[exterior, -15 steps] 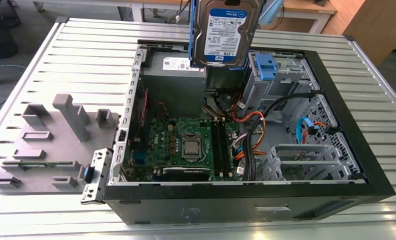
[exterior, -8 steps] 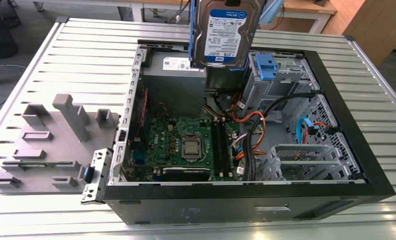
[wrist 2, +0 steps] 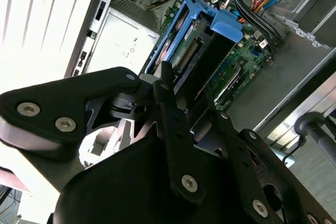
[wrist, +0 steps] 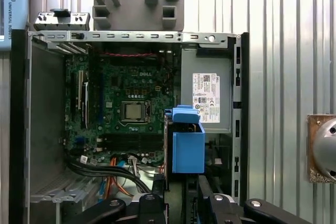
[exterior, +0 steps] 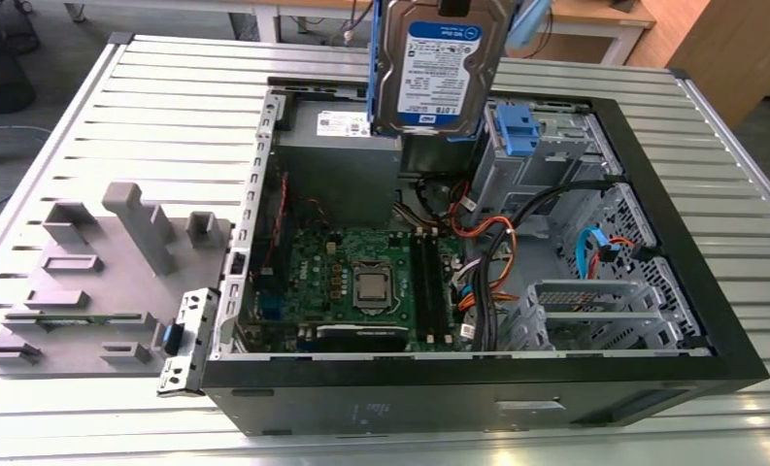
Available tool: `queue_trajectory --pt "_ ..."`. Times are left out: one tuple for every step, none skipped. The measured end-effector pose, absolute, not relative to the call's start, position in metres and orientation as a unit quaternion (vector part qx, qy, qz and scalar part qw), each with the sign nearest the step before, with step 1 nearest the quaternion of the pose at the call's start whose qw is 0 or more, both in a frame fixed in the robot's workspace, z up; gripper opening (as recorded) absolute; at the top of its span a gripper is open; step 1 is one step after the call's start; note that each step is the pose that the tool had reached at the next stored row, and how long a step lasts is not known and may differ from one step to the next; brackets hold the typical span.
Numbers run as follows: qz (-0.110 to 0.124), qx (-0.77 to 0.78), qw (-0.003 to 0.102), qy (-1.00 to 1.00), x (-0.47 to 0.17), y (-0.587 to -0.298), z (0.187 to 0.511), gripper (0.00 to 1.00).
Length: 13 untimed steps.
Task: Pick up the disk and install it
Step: 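Pick up the disk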
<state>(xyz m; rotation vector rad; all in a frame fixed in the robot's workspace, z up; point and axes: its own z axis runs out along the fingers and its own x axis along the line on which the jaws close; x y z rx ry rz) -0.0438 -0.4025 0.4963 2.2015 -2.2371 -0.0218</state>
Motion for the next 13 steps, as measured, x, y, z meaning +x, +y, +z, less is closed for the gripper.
queue_trajectory --pt "-0.007 0.701 0.001 -0.713 -0.044 -0.403 0.496 0.35" --pt "-0.007 0.701 0.001 -0.713 -0.044 -0.404 0.496 0.35" --pt "-0.007 0.701 0.001 -0.713 -0.044 -0.405 0.496 0.35" --pt "-0.007 0.701 0.001 -0.713 -0.044 -0.406 0.496 0.35" --pt "-0.007 0.701 0.001 -0.713 -0.044 -0.407 0.496 0.35" --pt "-0.007 0.701 0.001 -0.713 -0.044 -0.408 0.496 0.35" --pt "-0.007 0.701 0.001 -0.713 -0.044 -0.409 0.496 0.35" --pt "-0.007 0.701 0.001 -0.713 -0.044 -0.41 0.496 0.35" --pt "-0.007 0.702 0.001 -0.713 -0.044 -0.411 0.496 0.35" --pt "-0.007 0.702 0.001 -0.713 -0.044 -0.412 0.496 0.35" --pt "-0.007 0.702 0.001 -0.713 -0.044 -0.413 0.496 0.35" --pt "-0.007 0.702 0.001 -0.712 -0.044 -0.415 0.496 0.35" --pt "-0.007 0.702 0.001 -0.712 -0.044 -0.415 0.496 0.35"
